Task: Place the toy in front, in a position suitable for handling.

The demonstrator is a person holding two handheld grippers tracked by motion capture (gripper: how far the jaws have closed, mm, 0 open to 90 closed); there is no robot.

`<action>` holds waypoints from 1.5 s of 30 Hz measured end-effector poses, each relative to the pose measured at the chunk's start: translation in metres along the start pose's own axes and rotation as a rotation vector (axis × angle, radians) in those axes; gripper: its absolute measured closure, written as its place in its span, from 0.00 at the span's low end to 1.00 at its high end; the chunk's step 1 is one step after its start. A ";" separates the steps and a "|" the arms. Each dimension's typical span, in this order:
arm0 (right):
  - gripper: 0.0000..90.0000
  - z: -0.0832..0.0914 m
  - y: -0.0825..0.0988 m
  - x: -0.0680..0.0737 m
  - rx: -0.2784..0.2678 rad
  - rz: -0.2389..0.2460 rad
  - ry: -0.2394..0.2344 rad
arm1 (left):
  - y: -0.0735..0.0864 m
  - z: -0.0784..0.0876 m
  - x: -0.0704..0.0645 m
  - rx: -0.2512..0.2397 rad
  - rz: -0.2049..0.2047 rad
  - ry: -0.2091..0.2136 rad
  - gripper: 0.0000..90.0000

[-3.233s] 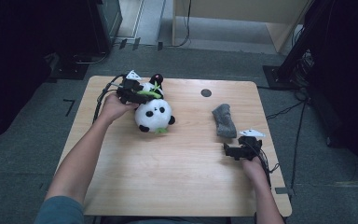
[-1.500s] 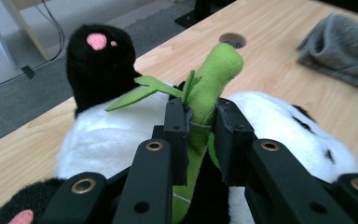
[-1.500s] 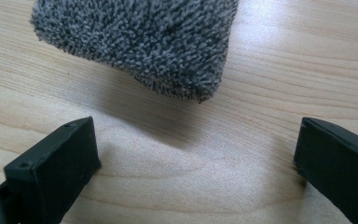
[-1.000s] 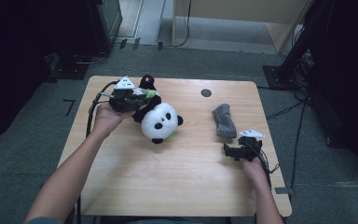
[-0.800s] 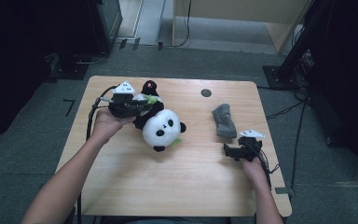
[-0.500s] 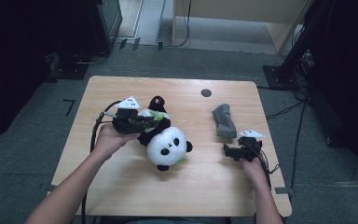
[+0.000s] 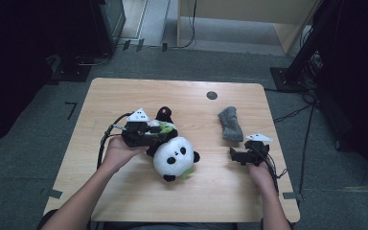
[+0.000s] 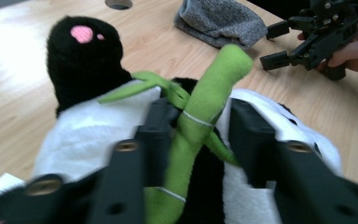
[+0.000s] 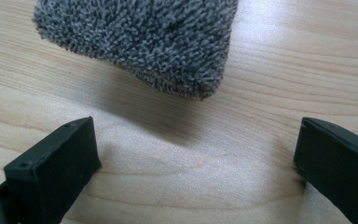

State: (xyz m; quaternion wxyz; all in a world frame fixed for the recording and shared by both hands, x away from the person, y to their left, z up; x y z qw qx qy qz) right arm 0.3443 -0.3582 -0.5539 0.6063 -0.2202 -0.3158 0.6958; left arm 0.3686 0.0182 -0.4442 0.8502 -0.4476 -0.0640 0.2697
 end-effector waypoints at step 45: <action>0.00 0.000 0.000 0.000 0.001 -0.002 -0.001 | 0.058 0.026 -0.030 0.010 0.061 -0.156 0.75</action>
Point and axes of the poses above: each handheld gripper's, and its own axes: z roughly backward along the jaws, y roughly out of its underside, x roughly to its left, the point moved 4 cm from there along -z, roughly forward along the jaws, and after that the axes turned 4 degrees about -z, right-handed, at the moved point
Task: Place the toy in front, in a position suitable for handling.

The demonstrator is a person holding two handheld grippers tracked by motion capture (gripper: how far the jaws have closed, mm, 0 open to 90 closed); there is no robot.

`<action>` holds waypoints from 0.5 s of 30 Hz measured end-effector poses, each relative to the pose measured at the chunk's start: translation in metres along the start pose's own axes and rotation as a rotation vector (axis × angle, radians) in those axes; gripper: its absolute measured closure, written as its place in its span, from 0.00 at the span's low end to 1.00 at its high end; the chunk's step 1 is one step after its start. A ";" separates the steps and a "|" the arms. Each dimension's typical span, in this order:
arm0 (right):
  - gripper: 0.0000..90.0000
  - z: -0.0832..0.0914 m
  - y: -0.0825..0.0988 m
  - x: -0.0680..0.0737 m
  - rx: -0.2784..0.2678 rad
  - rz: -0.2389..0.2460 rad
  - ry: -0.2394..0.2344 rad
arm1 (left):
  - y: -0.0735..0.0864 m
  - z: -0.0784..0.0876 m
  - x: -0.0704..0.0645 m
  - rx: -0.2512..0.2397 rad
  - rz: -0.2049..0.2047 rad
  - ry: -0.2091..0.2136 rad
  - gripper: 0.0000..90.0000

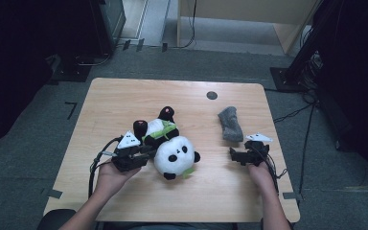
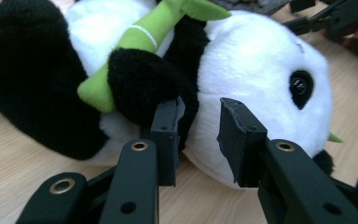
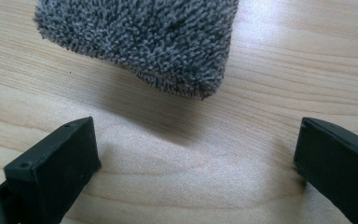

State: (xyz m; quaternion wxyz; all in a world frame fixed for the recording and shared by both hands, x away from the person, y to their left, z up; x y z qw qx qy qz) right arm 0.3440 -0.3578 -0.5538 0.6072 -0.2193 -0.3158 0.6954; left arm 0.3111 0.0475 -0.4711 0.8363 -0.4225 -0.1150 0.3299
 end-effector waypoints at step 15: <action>0.00 0.000 0.000 0.001 0.000 0.000 -0.001 | 0.000 -0.006 0.029 -0.001 0.070 -0.034 0.66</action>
Point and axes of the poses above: each handheld gripper's, and its own axes: z roughly backward along the jaws, y roughly out of its underside, x roughly to its left, the point moved 4 cm from there along -z, roughly forward along the jaws, and after that the axes turned 4 degrees about -z, right-handed, at the moved point
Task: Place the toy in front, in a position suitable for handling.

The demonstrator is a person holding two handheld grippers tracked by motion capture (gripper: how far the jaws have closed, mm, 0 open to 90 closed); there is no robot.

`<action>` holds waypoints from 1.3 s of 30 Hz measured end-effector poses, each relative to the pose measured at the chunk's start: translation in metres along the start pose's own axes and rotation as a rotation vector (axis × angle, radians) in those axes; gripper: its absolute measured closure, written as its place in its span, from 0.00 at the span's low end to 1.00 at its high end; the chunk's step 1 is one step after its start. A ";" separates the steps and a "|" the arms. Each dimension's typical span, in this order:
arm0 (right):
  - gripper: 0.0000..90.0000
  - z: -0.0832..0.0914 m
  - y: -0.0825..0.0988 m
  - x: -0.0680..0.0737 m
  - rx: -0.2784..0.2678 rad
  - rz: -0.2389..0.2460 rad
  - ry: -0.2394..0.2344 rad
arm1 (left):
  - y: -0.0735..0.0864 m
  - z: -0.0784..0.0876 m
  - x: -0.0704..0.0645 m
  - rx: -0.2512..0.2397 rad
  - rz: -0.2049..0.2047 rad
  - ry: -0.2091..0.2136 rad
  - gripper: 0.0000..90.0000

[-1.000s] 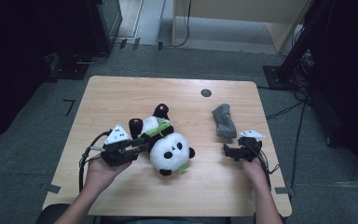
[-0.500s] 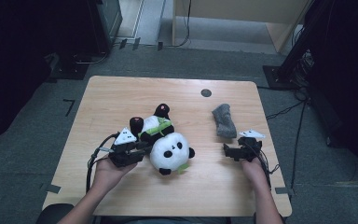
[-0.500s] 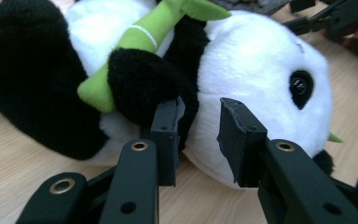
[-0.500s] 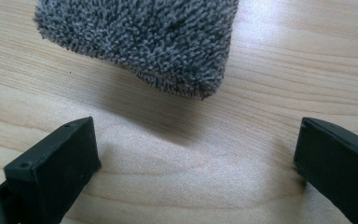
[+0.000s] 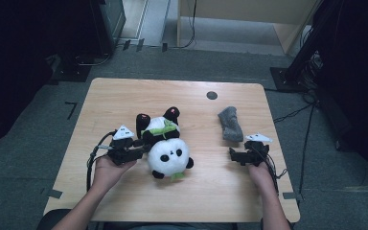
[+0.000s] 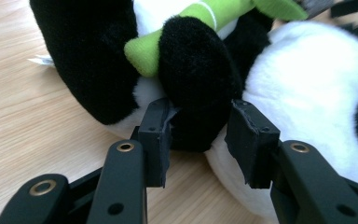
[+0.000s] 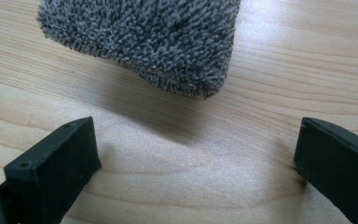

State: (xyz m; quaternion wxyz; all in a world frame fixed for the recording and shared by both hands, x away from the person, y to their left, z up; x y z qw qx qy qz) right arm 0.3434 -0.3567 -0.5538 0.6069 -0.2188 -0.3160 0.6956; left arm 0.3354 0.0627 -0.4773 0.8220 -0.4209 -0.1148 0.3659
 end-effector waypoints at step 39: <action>0.00 0.000 0.001 0.002 0.000 0.012 -0.009 | -0.031 -0.010 0.066 -0.088 0.082 -0.072 0.52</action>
Point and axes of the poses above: each handheld gripper's, and its own axes: z roughly backward along the jaws, y roughly out of its underside, x roughly to its left, the point moved 4 cm from there along -z, roughly forward along the jaws, and after that the axes turned 4 degrees about -z, right-handed, at the moved point
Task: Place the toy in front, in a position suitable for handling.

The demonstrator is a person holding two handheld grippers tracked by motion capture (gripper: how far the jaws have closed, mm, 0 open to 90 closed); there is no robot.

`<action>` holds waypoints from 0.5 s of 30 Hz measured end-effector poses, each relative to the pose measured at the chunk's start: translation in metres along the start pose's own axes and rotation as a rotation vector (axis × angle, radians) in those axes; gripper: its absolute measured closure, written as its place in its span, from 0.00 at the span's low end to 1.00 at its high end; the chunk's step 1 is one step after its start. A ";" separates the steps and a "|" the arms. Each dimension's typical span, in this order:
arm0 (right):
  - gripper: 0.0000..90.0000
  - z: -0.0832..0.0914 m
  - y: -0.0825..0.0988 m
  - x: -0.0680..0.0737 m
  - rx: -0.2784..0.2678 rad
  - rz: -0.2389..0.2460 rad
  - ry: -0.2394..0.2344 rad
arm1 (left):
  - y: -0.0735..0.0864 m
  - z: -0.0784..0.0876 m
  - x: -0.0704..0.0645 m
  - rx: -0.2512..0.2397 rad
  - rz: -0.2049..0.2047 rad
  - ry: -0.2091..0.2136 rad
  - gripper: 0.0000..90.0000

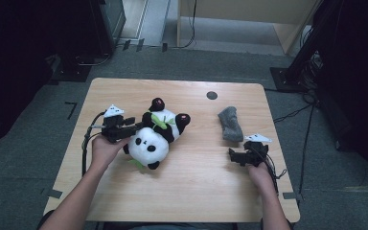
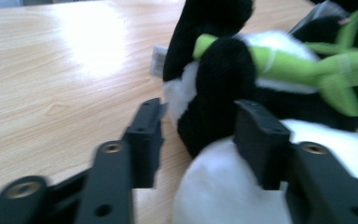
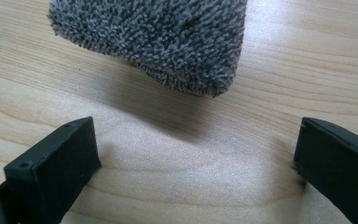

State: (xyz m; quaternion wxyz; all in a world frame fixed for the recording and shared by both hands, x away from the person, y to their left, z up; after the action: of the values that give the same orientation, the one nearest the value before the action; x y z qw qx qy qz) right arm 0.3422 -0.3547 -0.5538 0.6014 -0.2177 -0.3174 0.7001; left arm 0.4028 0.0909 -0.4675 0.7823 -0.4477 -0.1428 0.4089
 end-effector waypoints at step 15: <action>0.00 0.000 0.000 0.000 0.000 0.000 0.001 | 0.007 0.042 -0.074 -0.024 -0.057 0.020 0.33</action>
State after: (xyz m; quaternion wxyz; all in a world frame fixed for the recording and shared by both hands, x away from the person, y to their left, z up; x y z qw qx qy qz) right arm 0.3420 -0.3546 -0.5539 0.6017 -0.2177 -0.3172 0.7000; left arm 0.3280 0.0601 -0.4395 0.7895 -0.4570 -0.1524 0.3804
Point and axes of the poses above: each handheld gripper's, and its own axes: z roughly backward along the jaws, y roughly out of its underside, x roughly to its left, the point moved 4 cm from there along -z, roughly forward along the jaws, and after that the axes turned 4 degrees about -z, right-handed, at the moved point
